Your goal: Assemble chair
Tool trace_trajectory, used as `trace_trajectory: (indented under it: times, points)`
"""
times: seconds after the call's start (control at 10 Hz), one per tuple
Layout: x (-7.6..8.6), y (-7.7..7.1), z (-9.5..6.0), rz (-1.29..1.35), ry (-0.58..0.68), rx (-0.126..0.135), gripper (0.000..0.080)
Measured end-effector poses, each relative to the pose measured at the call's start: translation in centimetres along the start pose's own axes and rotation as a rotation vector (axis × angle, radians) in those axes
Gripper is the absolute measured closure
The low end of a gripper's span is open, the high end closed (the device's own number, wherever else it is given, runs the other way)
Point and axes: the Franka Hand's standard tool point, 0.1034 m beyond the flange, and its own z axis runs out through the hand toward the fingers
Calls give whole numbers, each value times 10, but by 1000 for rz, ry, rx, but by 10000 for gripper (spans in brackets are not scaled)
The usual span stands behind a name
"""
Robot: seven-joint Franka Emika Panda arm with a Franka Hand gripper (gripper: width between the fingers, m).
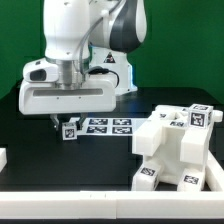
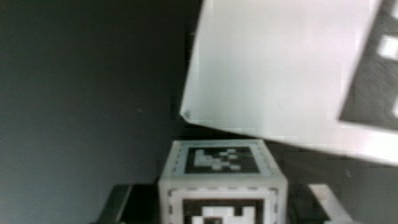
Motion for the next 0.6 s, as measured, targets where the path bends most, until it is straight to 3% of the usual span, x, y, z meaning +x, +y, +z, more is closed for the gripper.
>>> trace_trajectory:
  times: [0.2, 0.4, 0.5, 0.6]
  points:
    - [18, -2, -16, 153, -4, 51, 518]
    - [54, -5, -49, 350, -2, 147, 518]
    - [73, 1, -64, 376, 13, 159, 518]
    - [80, 3, -67, 375, 26, 155, 518]
